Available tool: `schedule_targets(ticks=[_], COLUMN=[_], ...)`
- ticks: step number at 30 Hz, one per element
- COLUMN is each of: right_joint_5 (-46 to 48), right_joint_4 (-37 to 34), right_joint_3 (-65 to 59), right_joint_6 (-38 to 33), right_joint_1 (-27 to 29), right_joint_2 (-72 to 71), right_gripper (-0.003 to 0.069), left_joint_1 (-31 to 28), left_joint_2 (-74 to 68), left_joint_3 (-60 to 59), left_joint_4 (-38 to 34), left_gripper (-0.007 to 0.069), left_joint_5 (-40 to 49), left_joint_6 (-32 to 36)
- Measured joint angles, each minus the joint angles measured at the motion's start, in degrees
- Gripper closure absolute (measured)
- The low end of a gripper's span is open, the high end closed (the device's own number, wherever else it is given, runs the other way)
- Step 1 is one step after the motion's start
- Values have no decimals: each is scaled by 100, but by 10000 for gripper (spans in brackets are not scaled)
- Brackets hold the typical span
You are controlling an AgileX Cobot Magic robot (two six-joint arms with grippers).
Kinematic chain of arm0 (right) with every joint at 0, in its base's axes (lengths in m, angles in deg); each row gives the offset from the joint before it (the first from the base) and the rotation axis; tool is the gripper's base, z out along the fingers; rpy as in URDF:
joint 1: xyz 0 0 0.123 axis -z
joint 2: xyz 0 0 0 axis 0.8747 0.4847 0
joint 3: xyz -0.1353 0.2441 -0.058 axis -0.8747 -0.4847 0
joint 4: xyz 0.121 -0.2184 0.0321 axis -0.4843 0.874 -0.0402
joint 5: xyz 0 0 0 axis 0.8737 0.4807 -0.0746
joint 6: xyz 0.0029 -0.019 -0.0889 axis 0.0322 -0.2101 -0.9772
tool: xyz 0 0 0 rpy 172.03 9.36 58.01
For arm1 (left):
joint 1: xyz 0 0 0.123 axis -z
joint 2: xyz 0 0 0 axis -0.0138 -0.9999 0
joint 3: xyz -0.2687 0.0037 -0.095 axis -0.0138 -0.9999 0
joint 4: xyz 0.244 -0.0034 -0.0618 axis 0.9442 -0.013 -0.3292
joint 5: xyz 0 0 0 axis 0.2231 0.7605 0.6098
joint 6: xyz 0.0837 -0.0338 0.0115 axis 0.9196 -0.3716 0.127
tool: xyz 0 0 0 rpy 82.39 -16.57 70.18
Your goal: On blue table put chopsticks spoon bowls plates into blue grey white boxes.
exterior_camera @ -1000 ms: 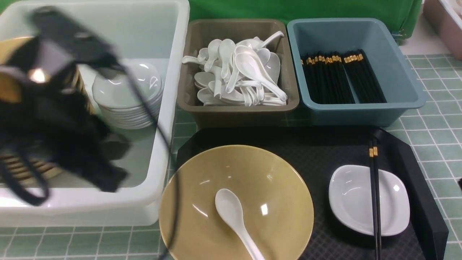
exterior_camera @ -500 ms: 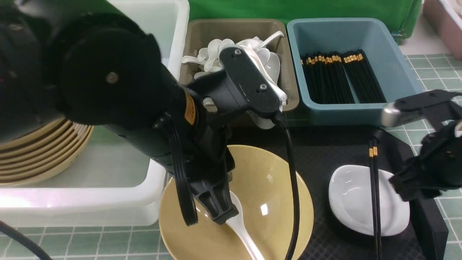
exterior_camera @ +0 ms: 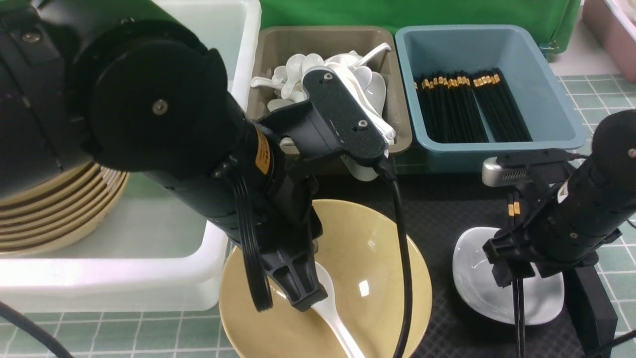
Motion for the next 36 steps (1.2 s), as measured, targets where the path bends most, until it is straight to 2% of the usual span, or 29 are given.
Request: schedule_targets(ticks=[2,5,8,9,10,11,12,21,25,31,36], right_joint_5=[-48,-59,-59,-53,-39,-34,13,494,495,-464,-1519], right_joint_4=[0,0,0,0,0,0,0,0,94,400,423], right_joint_3=[2,2,26,30,54,55,55,245,700,1771,2530], right_joint_6=[77,91,104,104,111,105,58,-456,-565,-546,-267], right_joint_1=[0,0,0,0,0,0,0,0,0,0,194], right_joint_2=[96,174,174,174,160,155,77,-782,-1114,-1011,-360], right_gripper=[141,190,322,332,417,439,513,510,510,510,510], left_joint_1=[0,0,0,0,0,0,0,-7,-153,-932,-1379], left_joint_2=[0,0,0,0,0,0,0,0,-51,-583,-975], left_joint_3=[0,0,0,0,0,0,0,0,0,201,1052], left_joint_4=[0,0,21,29,50,60,86,249,263,212,212], left_gripper=[622,622,622,622,622,622,622,622,622,622,622], left_joint_5=[0,0,0,0,-6,-6,-6,-152,-709,-2642,-2918], left_joint_6=[12,43,43,43,43,43,43,43,-5,-488,-694])
